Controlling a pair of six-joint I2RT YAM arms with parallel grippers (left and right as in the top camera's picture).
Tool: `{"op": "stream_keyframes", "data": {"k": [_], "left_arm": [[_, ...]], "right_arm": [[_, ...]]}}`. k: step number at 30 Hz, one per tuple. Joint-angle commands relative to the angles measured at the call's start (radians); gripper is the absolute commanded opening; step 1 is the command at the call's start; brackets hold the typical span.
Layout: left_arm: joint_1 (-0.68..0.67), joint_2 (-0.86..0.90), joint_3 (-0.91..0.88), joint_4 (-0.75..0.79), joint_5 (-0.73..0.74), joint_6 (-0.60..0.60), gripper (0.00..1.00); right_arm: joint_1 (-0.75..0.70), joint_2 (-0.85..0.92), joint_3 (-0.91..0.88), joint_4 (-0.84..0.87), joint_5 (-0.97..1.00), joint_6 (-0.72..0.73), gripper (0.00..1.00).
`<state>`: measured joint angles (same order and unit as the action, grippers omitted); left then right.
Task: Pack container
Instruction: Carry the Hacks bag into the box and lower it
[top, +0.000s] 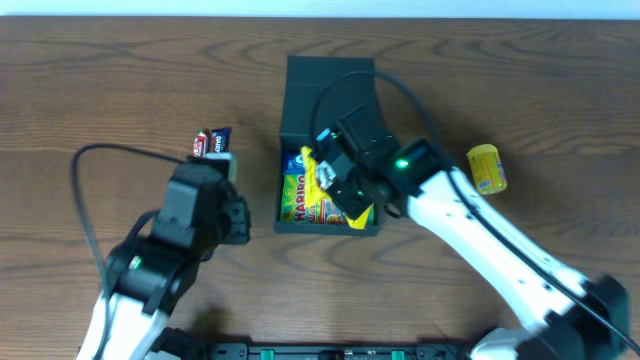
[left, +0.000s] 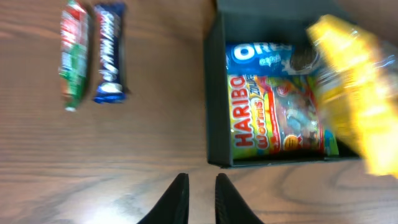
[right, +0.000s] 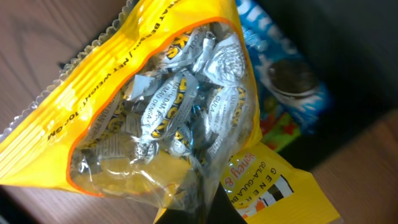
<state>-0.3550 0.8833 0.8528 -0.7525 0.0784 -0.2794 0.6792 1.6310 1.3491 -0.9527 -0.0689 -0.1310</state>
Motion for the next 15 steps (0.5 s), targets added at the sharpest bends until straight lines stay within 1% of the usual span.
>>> {"op": "stream_keyframes", "data": {"k": [1,2,3,5,7,8,9,10,11,13,15], "left_arm": [[0.003,-0.087,0.013,-0.025,-0.064,0.014,0.21],[0.003,-0.116,0.013,-0.037,-0.064,0.014,0.24],[0.003,-0.130,0.013,-0.044,-0.064,0.014,0.24],[0.003,-0.140,0.013,-0.056,-0.064,0.014,0.29],[0.003,-0.139,0.013,-0.063,-0.064,0.014,0.30],[0.003,-0.139,0.013,-0.063,-0.064,0.014,0.31],[0.003,-0.139,0.013,-0.062,-0.065,0.014,0.35],[0.003,-0.139,0.013,-0.062,-0.069,0.014,0.40],[0.003,-0.139,0.013,-0.063,-0.072,0.014,0.42],[0.003,-0.139,0.013,-0.064,-0.082,0.014,0.46],[0.003,-0.139,0.013,-0.066,-0.082,0.014,0.48]], "right_arm": [[0.022,0.065,0.002,0.011,-0.003,-0.100,0.02],[0.033,0.098,0.002,0.021,-0.003,-0.122,0.02],[0.042,0.119,0.002,0.028,-0.003,-0.135,0.02],[0.061,0.158,0.002,0.052,-0.006,-0.140,0.02],[0.084,0.183,0.002,0.072,-0.019,-0.140,0.01],[0.095,0.189,0.002,0.077,-0.018,-0.140,0.04],[0.106,0.197,0.002,0.079,-0.018,-0.140,0.17],[0.117,0.199,0.002,0.079,-0.013,-0.139,0.56],[0.124,0.200,0.002,0.081,0.005,-0.137,0.73],[0.127,0.196,0.009,0.077,0.054,-0.091,0.73],[0.122,0.177,0.028,0.057,0.092,-0.033,0.71]]}}
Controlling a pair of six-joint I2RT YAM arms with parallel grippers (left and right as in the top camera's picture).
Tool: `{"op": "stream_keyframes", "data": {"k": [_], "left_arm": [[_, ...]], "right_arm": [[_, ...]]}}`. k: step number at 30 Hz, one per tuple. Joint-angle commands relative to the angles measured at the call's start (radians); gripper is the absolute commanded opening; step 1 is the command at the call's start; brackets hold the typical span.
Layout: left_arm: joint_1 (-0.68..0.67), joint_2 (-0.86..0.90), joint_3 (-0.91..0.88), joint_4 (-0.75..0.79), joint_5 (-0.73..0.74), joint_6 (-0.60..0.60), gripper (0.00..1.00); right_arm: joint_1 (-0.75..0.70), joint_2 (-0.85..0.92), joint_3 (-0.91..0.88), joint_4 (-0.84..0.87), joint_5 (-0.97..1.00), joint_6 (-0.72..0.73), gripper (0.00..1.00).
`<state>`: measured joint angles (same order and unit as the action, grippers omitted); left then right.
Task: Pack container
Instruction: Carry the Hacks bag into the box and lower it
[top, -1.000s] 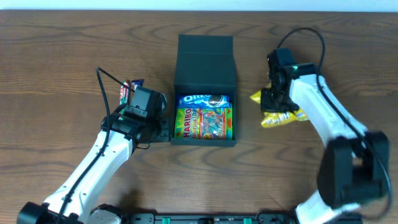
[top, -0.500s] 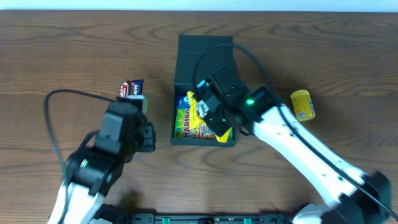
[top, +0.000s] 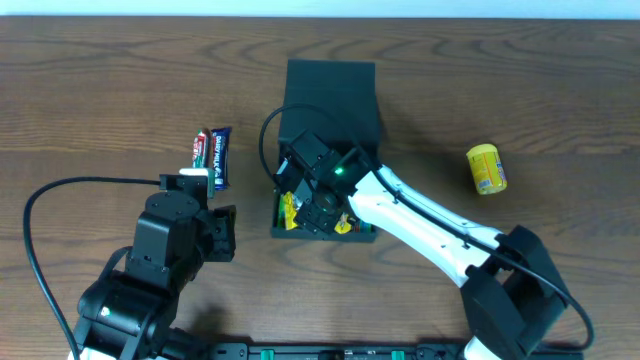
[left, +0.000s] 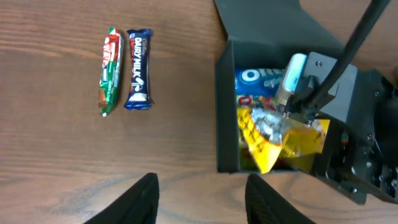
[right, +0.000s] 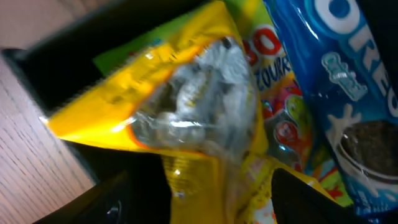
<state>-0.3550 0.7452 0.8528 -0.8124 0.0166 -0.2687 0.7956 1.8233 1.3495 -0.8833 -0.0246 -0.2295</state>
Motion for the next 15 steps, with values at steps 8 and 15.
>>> {"op": "stream_keyframes", "data": {"k": [8,15], "left_arm": [[0.003,-0.001,0.013,-0.030,-0.021,0.003,0.49],[0.003,-0.001,0.013,-0.030,-0.020,0.003,0.49]], "right_arm": [[-0.008,-0.182,0.111,-0.031,-0.008,0.094,0.02],[-0.049,-0.070,0.002,0.060,-0.134,0.103,0.02]]}}
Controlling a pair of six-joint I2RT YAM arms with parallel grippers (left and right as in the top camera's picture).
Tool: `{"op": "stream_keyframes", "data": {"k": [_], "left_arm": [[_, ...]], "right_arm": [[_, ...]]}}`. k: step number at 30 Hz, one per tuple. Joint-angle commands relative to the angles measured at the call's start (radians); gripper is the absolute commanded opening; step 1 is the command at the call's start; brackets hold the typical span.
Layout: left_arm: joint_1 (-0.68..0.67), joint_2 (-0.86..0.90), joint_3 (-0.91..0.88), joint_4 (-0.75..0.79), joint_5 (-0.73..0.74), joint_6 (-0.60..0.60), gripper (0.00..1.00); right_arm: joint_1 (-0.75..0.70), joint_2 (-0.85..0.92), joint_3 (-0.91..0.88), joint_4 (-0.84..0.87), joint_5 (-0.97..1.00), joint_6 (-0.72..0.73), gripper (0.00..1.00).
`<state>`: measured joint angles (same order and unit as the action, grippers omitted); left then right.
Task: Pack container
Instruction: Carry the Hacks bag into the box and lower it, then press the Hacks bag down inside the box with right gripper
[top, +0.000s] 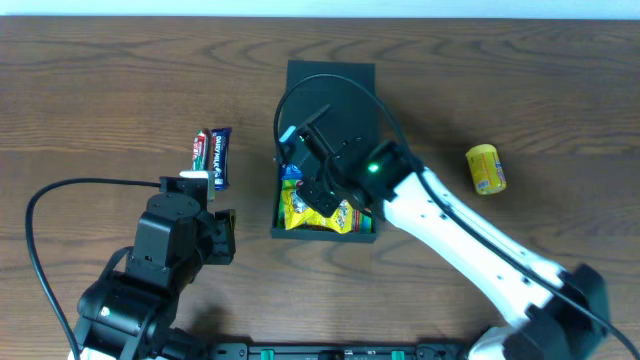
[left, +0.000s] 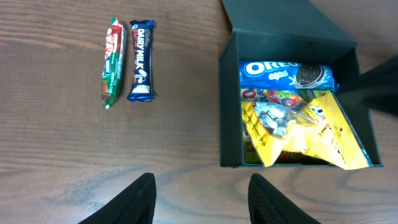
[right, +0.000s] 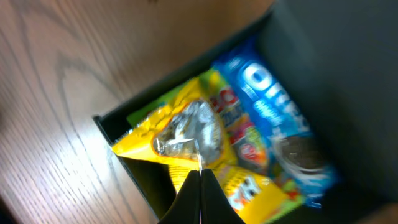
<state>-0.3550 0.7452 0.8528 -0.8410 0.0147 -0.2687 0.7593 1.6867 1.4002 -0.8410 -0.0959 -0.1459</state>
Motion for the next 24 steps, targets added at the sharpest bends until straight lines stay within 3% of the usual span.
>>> {"op": "stream_keyframes", "data": {"k": [1,8,12,18,24], "left_arm": [[0.003,-0.001,0.013,-0.001,-0.018,0.003,0.49],[0.003,-0.001,0.013,-0.001,-0.019,0.003,0.49],[0.003,-0.001,0.013,-0.001,-0.018,0.003,0.49],[0.003,-0.001,0.013,-0.001,-0.018,0.003,0.49],[0.003,-0.001,0.013,-0.005,-0.018,0.003,0.49]], "right_arm": [[-0.013,0.098,-0.063,0.036,-0.062,0.030,0.02],[-0.021,0.314,-0.075,0.064,-0.096,0.056,0.02],[-0.021,0.284,-0.058,0.052,-0.096,0.055,0.02],[-0.029,0.061,-0.043,0.062,-0.182,-0.017,0.01],[-0.072,0.159,-0.062,0.096,-0.181,-0.004,0.02]]}}
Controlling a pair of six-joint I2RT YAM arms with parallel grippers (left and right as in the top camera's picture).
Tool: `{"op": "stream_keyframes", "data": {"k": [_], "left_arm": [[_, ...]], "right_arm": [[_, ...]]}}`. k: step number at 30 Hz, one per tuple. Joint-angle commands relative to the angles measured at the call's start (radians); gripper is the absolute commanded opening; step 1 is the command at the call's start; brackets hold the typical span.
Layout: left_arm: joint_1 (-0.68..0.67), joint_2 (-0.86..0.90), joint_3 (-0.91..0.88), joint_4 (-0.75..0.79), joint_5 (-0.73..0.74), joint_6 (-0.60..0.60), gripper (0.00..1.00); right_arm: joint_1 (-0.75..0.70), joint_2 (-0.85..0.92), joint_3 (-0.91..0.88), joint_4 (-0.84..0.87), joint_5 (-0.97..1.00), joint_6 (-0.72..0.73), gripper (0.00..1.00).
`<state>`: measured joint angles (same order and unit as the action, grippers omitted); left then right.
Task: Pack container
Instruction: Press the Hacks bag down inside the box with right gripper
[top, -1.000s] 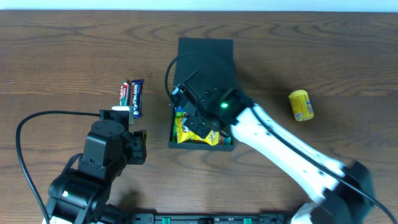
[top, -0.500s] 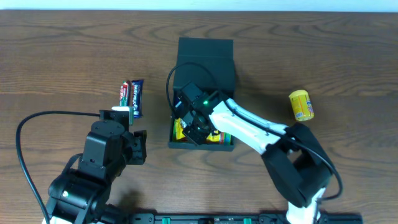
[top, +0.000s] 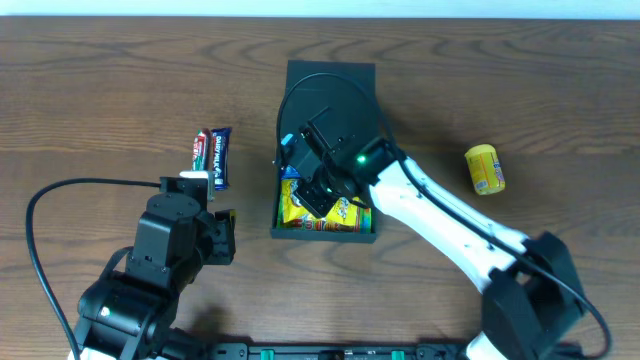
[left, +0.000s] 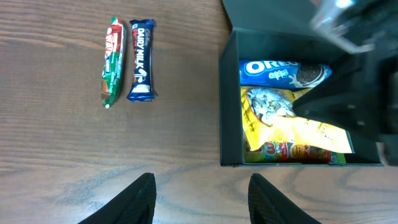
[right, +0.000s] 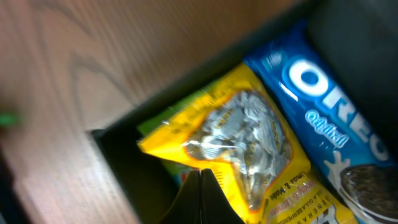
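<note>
An open black box (top: 366, 235) stands mid-table, its lid flap folded away at the far side. Inside lie a blue Oreo pack (left: 283, 71), a Haribo bag (left: 292, 152) and, on top, a yellow bag of wrapped candies (right: 249, 140). My right gripper (right: 200, 172) is shut, with its tips down in the box against the yellow bag's near edge. My left gripper (left: 205, 202) stands open over bare table in front of the box. It holds nothing. A green-red bar (left: 112, 61) and a blue Dairy Milk bar (left: 140, 60) lie side by side left of the box.
A yellow can (top: 486, 168) lies on its side on the wooden table, to the right of the box. The right arm (top: 440, 225) reaches in from the lower right across the box's front right corner. A black cable loops over the lid flap.
My right gripper, still shut, has come down from above the box to the yellow bag. The bag has shifted toward the Oreo pack, baring the Haribo bag. The left gripper has not moved.
First my right gripper held the yellow bag over the box, and the left gripper was nearly shut. Then the bag was in the box with the right gripper open around it, the left open and farther back. Then the right was shut above; now it touches the bag.
</note>
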<state>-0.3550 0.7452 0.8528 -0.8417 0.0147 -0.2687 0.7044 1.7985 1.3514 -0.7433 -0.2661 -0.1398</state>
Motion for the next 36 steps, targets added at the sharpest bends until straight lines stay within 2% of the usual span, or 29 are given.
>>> {"op": "stream_keyframes", "data": {"k": [1,5,9,14,17,18,28,33,36], "left_arm": [[0.003,-0.001,0.013,-0.005,-0.018,0.003,0.49],[0.003,-0.001,0.013,-0.016,-0.019,0.003,0.49],[0.003,-0.001,0.013,-0.016,-0.019,0.003,0.49],[0.003,-0.001,0.013,-0.016,-0.018,0.003,0.49],[0.003,-0.001,0.013,-0.017,-0.018,0.003,0.49],[0.003,-0.001,0.013,-0.017,-0.018,0.003,0.49],[0.003,-0.001,0.013,-0.017,-0.019,0.003,0.49],[0.003,-0.001,0.013,-0.017,-0.019,0.003,0.49],[0.003,-0.001,0.013,-0.017,-0.019,0.003,0.49]], "right_arm": [[-0.025,0.092,-0.013,0.000,-0.011,-0.010,0.02],[-0.055,0.203,-0.013,0.000,-0.012,0.005,0.02],[-0.062,0.221,-0.012,-0.011,-0.043,0.012,0.02],[-0.062,0.063,0.003,-0.061,-0.150,-0.016,0.02],[-0.069,-0.053,0.003,-0.011,-0.100,-0.039,0.01],[-0.072,-0.061,0.003,0.016,-0.040,-0.005,0.02],[-0.071,0.220,0.000,0.051,-0.011,0.058,0.02],[-0.067,0.224,0.001,-0.018,-0.060,0.058,0.02],[-0.066,0.184,0.008,-0.095,-0.117,-0.010,0.02]]}}
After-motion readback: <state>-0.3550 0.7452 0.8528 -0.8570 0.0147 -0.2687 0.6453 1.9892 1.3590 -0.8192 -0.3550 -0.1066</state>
